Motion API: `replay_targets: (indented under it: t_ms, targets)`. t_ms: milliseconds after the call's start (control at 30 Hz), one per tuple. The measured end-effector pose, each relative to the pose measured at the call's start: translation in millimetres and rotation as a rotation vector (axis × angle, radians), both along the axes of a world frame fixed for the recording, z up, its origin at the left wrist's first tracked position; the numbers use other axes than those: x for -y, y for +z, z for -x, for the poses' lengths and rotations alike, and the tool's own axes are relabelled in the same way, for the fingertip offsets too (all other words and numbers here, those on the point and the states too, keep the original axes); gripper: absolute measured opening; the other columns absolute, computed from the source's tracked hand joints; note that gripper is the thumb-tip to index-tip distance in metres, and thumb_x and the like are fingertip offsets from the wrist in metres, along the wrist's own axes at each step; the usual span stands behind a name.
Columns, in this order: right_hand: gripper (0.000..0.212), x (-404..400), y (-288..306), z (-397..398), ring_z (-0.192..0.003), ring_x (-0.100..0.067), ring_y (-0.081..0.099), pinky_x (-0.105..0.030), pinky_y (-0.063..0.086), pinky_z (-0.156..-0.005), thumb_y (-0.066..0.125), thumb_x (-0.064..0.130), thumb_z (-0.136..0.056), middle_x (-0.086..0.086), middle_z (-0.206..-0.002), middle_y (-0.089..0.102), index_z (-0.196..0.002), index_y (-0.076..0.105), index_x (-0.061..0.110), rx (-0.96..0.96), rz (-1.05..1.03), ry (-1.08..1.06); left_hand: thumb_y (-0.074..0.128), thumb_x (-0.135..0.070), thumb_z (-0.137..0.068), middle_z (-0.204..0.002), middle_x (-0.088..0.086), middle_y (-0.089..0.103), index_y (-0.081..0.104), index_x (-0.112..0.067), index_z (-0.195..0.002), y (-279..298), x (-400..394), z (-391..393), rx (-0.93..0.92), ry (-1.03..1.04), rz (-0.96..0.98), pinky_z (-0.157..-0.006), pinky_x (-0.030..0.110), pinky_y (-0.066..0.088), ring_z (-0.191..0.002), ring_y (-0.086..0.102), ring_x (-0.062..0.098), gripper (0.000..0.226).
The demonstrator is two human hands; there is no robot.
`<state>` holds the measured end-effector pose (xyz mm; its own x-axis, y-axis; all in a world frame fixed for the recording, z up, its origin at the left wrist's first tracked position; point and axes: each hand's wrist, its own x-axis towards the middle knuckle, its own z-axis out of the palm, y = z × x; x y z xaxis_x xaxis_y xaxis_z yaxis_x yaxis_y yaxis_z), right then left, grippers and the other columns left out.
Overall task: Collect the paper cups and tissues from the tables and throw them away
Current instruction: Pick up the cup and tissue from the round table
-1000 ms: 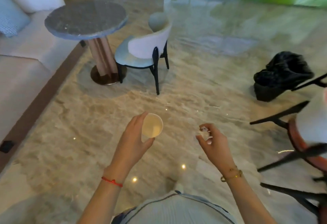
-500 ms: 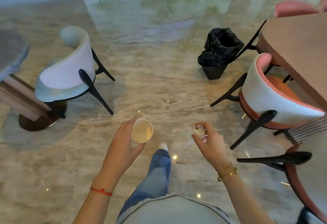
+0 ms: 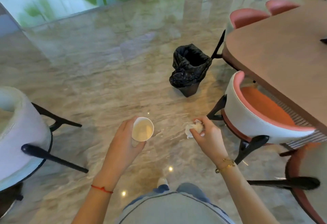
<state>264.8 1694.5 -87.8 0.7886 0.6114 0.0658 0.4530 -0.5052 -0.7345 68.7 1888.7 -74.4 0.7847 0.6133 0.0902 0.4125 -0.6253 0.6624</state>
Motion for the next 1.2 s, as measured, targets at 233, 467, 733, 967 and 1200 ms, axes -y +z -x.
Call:
replay_targets:
  t_ms: [233, 467, 733, 967, 1200]
  targets:
    - [0.026, -55, -9, -95, -0.068, 0.001, 0.059, -0.006, 0.044, -0.062, 0.068, 0.023, -0.083, 0.007, -0.092, 0.063, -0.106, 0.057, 0.023, -0.066, 0.042, -0.121, 0.08, -0.029, -0.074, -0.13, -0.008, 0.05, 0.041, -0.027, -0.139, 0, -81, -117, -0.034, -0.104, -0.015, -0.089, 0.019, 0.033, -0.118, 0.045, 0.008, 0.076]
    - [0.026, -113, -32, -217, -0.073, -0.008, 0.058, -0.003, 0.04, -0.062, 0.069, 0.017, -0.082, 0.003, -0.094, 0.061, -0.106, 0.058, 0.017, -0.09, 0.041, -0.186, 0.08, -0.021, -0.074, -0.132, -0.001, 0.051, 0.04, -0.02, -0.143, -17, -148, -256, -0.063, -0.18, -0.01, -0.092, 0.022, 0.036, -0.12, 0.049, 0.018, 0.079]
    - [0.023, -196, -20, -402, -0.073, -0.002, 0.053, -0.006, 0.039, -0.061, 0.065, 0.019, -0.084, 0.007, -0.09, 0.057, -0.102, 0.053, 0.025, -0.06, 0.024, -0.18, 0.079, -0.023, -0.076, -0.136, -0.001, 0.049, 0.039, -0.02, -0.143, -7, -223, -445, -0.046, -0.197, -0.021, -0.093, 0.022, 0.035, -0.123, 0.048, 0.019, 0.078]
    - [0.024, -270, -23, -537, -0.089, -0.017, 0.057, -0.025, 0.043, -0.07, 0.062, 0.018, -0.086, -0.001, -0.104, 0.06, -0.109, 0.057, 0.017, -0.097, 0.063, -0.137, 0.078, -0.024, -0.077, -0.137, 0.001, 0.047, 0.039, -0.018, -0.143, -15, -285, -580, -0.049, -0.183, 0.008, -0.095, 0.021, 0.031, -0.126, 0.044, 0.018, 0.078]
    - [0.027, -346, -57, -653, -0.096, -0.021, 0.057, -0.03, 0.046, -0.08, 0.061, 0.016, -0.086, -0.005, -0.109, 0.06, -0.112, 0.056, 0.012, -0.171, 0.134, -0.152, 0.078, -0.03, -0.077, -0.142, 0.002, 0.043, 0.033, -0.021, -0.146, -57, -349, -723, -0.139, -0.251, 0.069, -0.1, 0.031, 0.041, -0.126, 0.045, 0.021, 0.082]
